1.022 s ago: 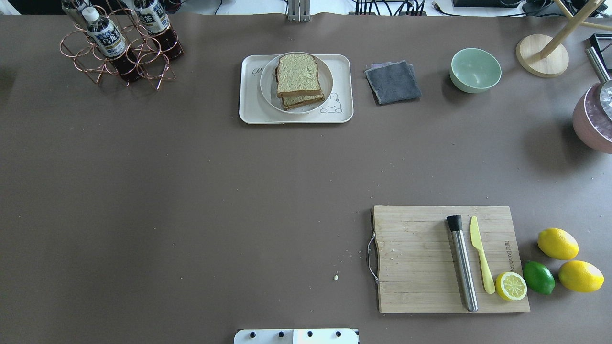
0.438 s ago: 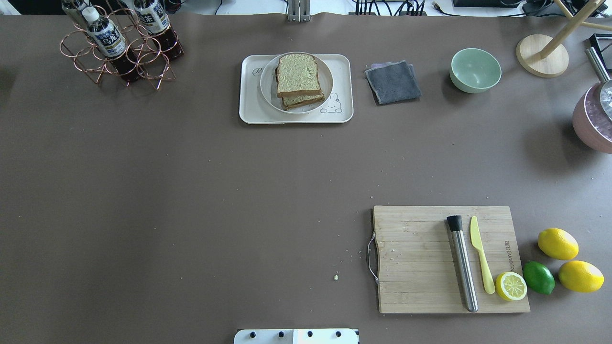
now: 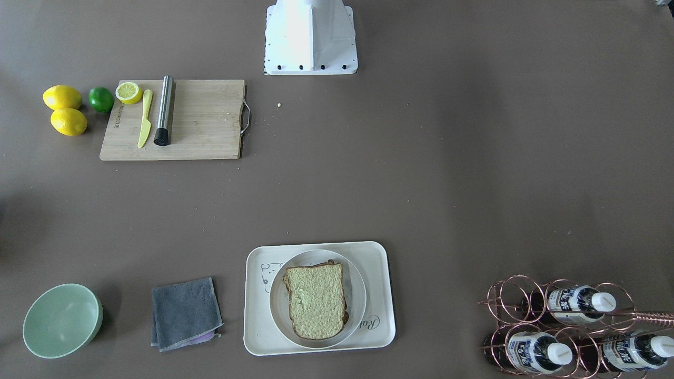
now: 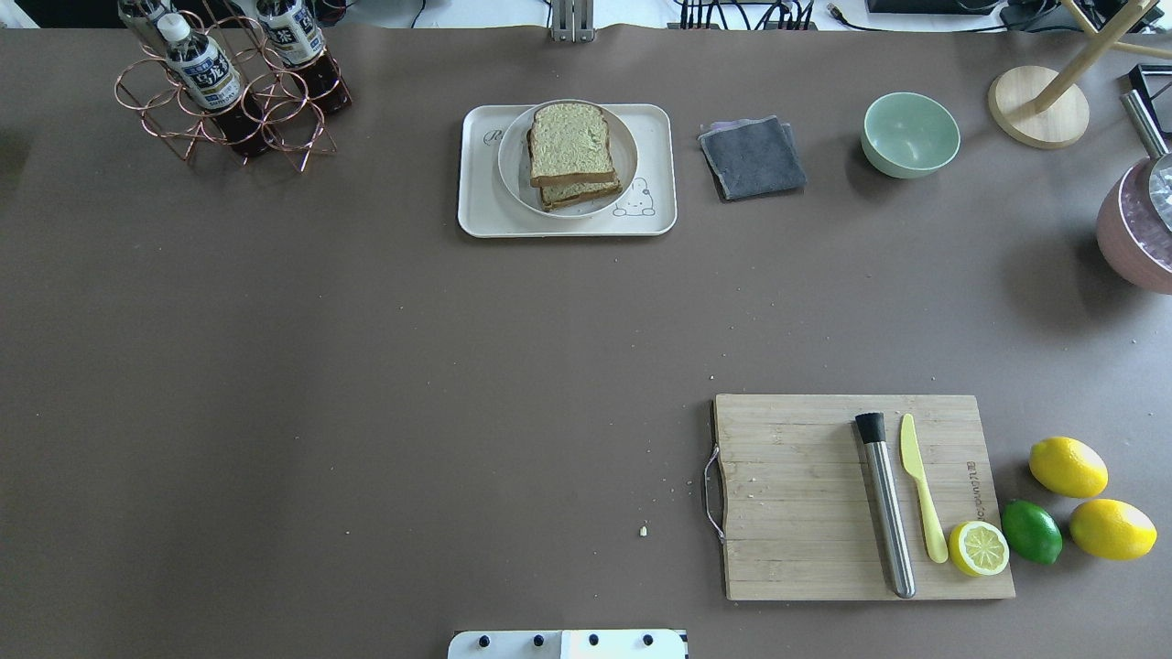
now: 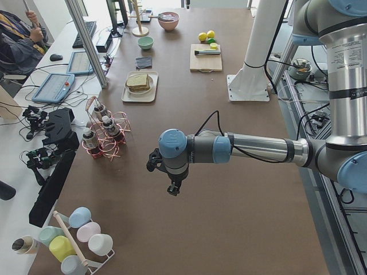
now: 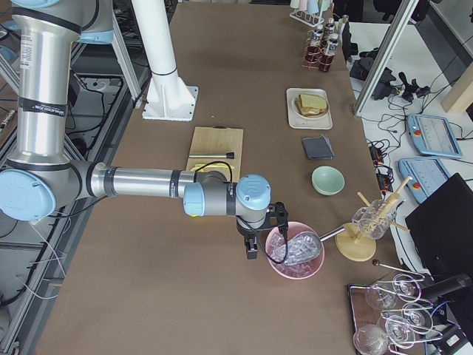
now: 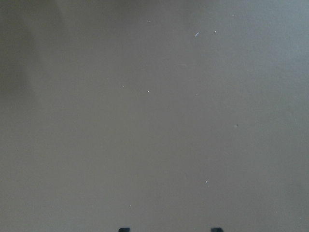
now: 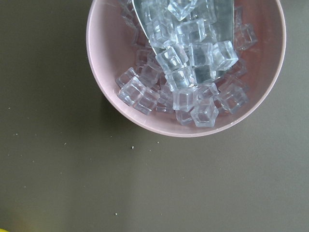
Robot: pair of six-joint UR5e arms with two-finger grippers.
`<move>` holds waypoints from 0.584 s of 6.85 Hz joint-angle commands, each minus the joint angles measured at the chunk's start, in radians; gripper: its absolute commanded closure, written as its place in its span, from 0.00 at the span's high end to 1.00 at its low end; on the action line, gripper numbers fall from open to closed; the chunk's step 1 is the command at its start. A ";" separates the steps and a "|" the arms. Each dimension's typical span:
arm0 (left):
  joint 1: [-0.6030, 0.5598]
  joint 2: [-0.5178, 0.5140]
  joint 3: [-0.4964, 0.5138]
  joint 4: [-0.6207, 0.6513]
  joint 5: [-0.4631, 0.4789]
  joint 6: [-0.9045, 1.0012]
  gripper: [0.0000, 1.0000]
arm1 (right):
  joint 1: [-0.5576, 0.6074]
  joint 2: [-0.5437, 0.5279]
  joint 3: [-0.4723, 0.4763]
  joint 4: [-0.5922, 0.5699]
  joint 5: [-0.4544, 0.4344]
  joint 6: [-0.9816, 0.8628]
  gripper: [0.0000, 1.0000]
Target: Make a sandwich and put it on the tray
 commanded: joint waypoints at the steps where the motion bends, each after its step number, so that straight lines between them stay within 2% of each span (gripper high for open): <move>1: -0.049 0.021 0.022 0.000 0.001 0.062 0.88 | -0.021 0.038 0.027 -0.083 -0.012 0.001 1.00; 2: -0.055 0.033 0.017 0.002 0.003 0.060 0.88 | -0.015 0.057 0.038 -0.118 -0.038 -0.002 1.00; 4: -0.055 0.033 0.017 0.014 0.004 0.046 0.88 | -0.016 0.020 0.051 -0.126 -0.060 -0.080 1.00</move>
